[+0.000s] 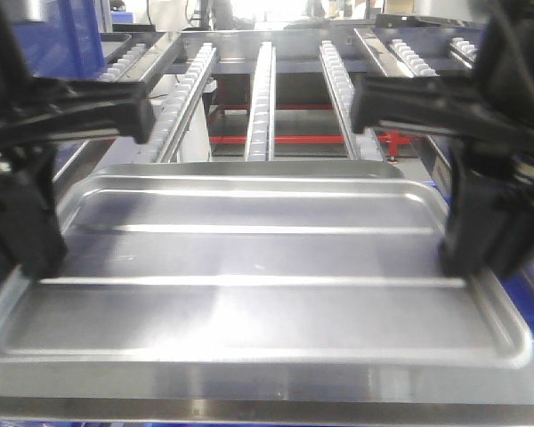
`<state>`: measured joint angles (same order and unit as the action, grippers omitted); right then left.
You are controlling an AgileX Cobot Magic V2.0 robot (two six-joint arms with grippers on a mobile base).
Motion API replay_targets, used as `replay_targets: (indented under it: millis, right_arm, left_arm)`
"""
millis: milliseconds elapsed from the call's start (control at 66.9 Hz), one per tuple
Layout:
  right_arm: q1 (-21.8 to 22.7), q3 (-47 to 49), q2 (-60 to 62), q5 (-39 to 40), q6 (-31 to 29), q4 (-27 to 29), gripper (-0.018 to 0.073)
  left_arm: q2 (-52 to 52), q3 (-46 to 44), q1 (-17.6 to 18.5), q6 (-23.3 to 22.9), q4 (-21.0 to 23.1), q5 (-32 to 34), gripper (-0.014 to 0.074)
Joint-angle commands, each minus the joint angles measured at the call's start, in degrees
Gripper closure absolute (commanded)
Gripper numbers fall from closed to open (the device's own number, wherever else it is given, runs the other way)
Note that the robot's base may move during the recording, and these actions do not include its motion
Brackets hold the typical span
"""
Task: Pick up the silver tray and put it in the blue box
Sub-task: 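Lift the tray with both grippers and pull it toward the robot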
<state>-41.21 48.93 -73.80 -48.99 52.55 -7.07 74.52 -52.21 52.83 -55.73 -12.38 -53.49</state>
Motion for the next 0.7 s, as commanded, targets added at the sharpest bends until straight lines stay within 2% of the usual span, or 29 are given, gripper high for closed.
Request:
replay_targets:
  millis: [0,135,284,494,688]
  right_arm:
    - [-1.1,-0.5,2.7,-0.2,2.0,-2.0,0.0509]
    - [-3.7,-1.6,3.8,-0.2,6.1,-3.4,0.0509]
    - [-5.5,-1.7,3.8,-0.6,6.7,-3.9,0.0509]
    - [-5.6,-1.7,3.8,-0.6,7.1,-4.4,0.0509]
    - [-5.6,-1.7,3.8,-0.6,7.1,-5.1,0.0509]
  left_arm:
    - [-2.8,-1.0,1.5,-1.7,-2.7,-2.0,0.0606]
    - [-3.1,-0.9,2.2,-3.0,-2.7,-3.5,0.0606]
    - [-3.1,-0.9,2.2,-3.0,-3.1,-3.5,0.0606]
    - [-3.1,2.7,2.2,-4.8,-2.7,-3.4,0.0606]
    - [-3.1,2.2,2.2,-4.8,-2.9,-2.5,0.0606]
